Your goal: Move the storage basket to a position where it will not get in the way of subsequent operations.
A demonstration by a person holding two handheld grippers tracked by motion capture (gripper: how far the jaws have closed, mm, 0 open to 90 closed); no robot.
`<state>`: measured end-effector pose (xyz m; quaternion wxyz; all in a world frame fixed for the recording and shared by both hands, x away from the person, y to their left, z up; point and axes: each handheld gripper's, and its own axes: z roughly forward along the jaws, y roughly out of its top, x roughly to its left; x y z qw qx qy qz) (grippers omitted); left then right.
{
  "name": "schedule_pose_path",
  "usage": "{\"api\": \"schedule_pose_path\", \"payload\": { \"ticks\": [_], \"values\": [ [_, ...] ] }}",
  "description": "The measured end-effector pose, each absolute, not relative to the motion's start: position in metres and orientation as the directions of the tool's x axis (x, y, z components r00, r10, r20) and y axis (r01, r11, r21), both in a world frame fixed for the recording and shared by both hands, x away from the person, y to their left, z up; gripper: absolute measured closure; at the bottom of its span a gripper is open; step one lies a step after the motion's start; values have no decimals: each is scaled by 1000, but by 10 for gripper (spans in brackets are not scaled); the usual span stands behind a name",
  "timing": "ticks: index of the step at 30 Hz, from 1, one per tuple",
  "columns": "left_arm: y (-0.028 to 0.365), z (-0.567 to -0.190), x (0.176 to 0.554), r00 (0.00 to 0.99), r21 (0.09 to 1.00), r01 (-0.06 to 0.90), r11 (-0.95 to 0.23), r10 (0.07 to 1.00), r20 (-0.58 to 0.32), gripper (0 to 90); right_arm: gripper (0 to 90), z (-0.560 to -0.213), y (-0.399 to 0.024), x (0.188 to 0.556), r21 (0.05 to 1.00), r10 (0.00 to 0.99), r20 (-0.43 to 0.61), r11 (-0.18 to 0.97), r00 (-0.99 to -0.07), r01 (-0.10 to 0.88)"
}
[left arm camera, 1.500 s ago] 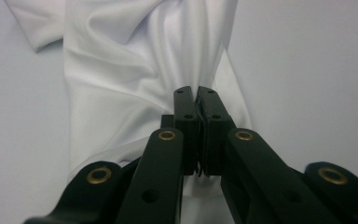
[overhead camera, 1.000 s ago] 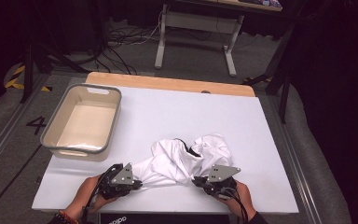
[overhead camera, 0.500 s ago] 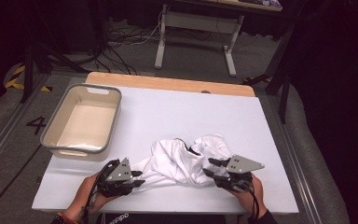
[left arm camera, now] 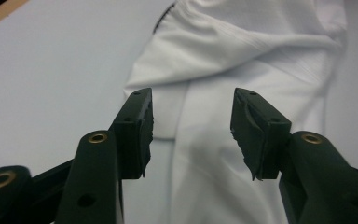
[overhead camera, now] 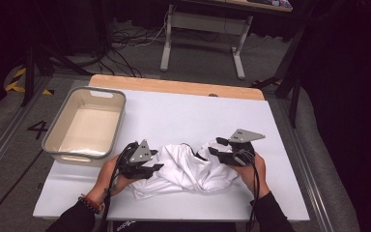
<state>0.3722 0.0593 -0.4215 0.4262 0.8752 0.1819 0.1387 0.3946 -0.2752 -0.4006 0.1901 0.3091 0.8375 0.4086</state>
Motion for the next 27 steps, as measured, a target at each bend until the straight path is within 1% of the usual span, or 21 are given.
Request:
{"api": "schedule_pose_path", "payload": {
  "ticks": [3,5,8,11,14,15,16,17,18,19,20,21,22,23,25,26,27],
  "values": [
    [49,-425,385,881,794,223,-566,466,85,421,439,-410,-266,404,777,665,-41,491,-746,395],
    [43,-428,392,874,783,240,-574,479,83,412,419,-417,-260,409,743,677,-55,519,-734,423],
    [37,-436,401,867,754,277,-596,494,72,405,419,-428,-257,413,709,657,-10,536,-754,458],
    [34,-445,406,876,715,312,-626,481,38,397,481,-433,-257,414,696,644,27,537,-764,477],
    [30,-451,408,877,686,336,-646,480,23,427,542,-441,-256,414,659,616,68,564,-785,499],
    [30,-452,409,884,680,334,-653,468,16,460,571,-444,-255,414,644,605,78,576,-793,503],
    [30,-452,408,887,678,333,-656,462,11,500,606,-444,-254,412,649,601,60,583,-797,489],
    [29,-452,408,891,677,329,-658,455,9,529,654,-444,-253,411,647,599,56,587,-799,486],
    [29,-452,408,896,679,324,-659,444,3,565,722,-444,-253,410,647,590,49,597,-806,475],
    [28,-452,407,904,679,316,-663,427,-4,645,770,-444,-252,408,647,587,31,605,-809,464],
    [27,-451,405,905,676,307,-670,424,9,719,800,-444,-251,407,648,592,10,610,-806,456],
    [26,-450,404,903,678,300,-671,429,26,729,845,-444,-250,405,649,595,-10,616,-804,447],
    [26,-449,402,899,684,293,-668,436,40,781,868,-443,-250,403,652,593,-25,620,-805,437],
    [26,-448,401,896,690,286,-665,441,53,824,871,-441,-250,402,657,596,-41,621,-802,428],
    [27,-445,399,897,709,263,-655,437,71,862,877,-437,-251,398,679,610,-77,612,-789,406],
    [28,-443,397,891,714,258,-651,446,85,895,877,-435,-253,396,690,619,-85,602,-781,402],
    [28,-441,396,889,724,241,-646,446,102,896,877,-432,-256,395,703,629,-100,593,-771,392]
  ]
}}
